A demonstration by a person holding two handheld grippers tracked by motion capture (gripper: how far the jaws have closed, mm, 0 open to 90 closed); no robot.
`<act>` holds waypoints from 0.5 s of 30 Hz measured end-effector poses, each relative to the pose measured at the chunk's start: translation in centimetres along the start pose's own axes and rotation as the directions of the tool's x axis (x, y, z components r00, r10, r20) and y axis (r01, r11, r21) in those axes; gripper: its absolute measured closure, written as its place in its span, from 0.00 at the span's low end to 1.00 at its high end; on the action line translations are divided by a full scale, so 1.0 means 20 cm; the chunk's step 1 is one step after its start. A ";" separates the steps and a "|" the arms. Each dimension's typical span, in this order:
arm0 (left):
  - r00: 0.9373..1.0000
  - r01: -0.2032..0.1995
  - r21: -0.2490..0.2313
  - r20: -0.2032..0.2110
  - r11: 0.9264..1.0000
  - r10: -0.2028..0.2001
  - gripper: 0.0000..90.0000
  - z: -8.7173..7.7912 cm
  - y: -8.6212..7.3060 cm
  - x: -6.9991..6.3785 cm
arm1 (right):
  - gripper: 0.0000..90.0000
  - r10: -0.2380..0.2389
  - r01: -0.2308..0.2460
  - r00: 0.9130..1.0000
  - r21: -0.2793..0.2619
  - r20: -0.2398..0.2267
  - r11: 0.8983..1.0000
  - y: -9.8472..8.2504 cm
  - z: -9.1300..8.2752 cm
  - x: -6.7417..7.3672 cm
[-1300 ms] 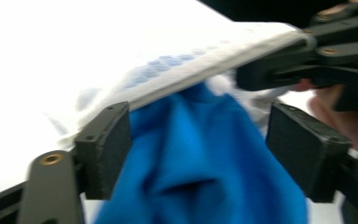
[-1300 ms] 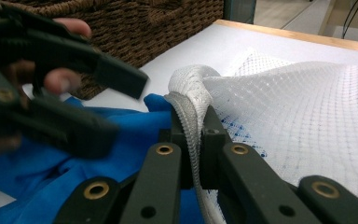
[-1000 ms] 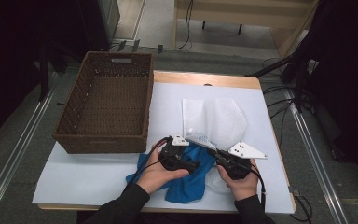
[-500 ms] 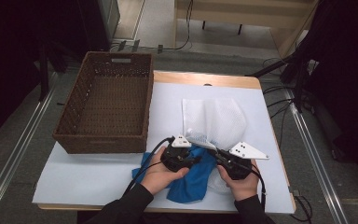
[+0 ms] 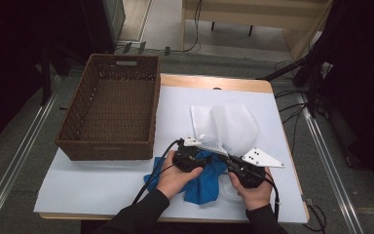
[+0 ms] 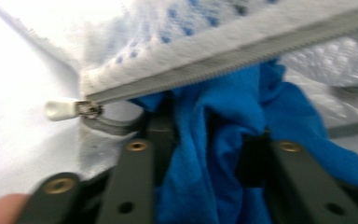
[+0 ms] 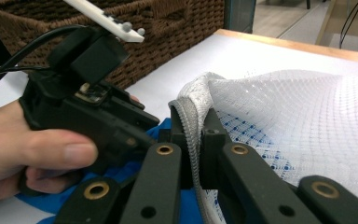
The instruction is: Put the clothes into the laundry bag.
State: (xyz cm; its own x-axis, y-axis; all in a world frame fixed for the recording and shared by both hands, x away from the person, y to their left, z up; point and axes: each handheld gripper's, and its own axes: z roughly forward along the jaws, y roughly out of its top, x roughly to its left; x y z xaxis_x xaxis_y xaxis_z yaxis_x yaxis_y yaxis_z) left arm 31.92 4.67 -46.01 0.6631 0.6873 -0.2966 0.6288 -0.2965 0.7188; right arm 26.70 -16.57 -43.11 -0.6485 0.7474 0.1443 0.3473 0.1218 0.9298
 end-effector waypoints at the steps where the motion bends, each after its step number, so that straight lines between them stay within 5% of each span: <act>1: 1.000 -0.009 -0.006 -0.011 1.000 0.009 0.56 -0.02 0.01 -0.01 | 0.99 0.005 -0.005 1.000 -0.003 0.001 1.000 0.00 0.00 0.00; 2: 0.999 -0.012 -0.034 -0.039 0.999 0.011 0.39 -0.08 0.01 -0.02 | 0.99 0.010 -0.010 1.000 -0.006 0.004 1.000 0.00 -0.01 -0.02; 5: 0.999 -0.001 -0.055 -0.037 0.998 -0.001 0.34 -0.13 0.02 0.00 | 0.99 0.021 -0.021 1.000 -0.007 0.007 1.000 0.00 -0.01 -0.03; 7: 0.999 -0.007 -0.023 -0.033 1.000 0.006 0.32 -0.13 0.01 0.00 | 0.99 0.030 -0.030 1.000 -0.007 0.006 1.000 0.00 -0.01 -0.02; 10: 0.998 -0.060 0.095 -0.027 0.994 0.063 0.32 -0.06 -0.04 -0.02 | 0.99 0.031 -0.031 0.999 -0.005 0.006 0.999 0.01 0.00 -0.02; 12: 0.994 -0.080 0.131 -0.062 0.988 0.089 0.34 -0.02 -0.07 -0.04 | 0.99 0.027 -0.027 1.000 0.000 0.005 1.000 0.00 0.00 -0.01; 15: 0.987 -0.120 0.090 -0.092 0.989 0.129 0.67 -0.03 -0.07 -0.08 | 0.99 0.020 -0.020 1.000 0.007 0.001 1.000 0.00 0.01 0.00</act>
State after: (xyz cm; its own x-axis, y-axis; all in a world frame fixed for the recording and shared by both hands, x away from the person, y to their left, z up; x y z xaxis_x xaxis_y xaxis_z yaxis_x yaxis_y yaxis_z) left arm 29.76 4.41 -46.13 0.6983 0.7014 -0.1426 0.5785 -0.4357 0.6896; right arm 26.89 -16.43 -43.30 -0.6410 0.7501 0.1625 0.3647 0.1114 0.9244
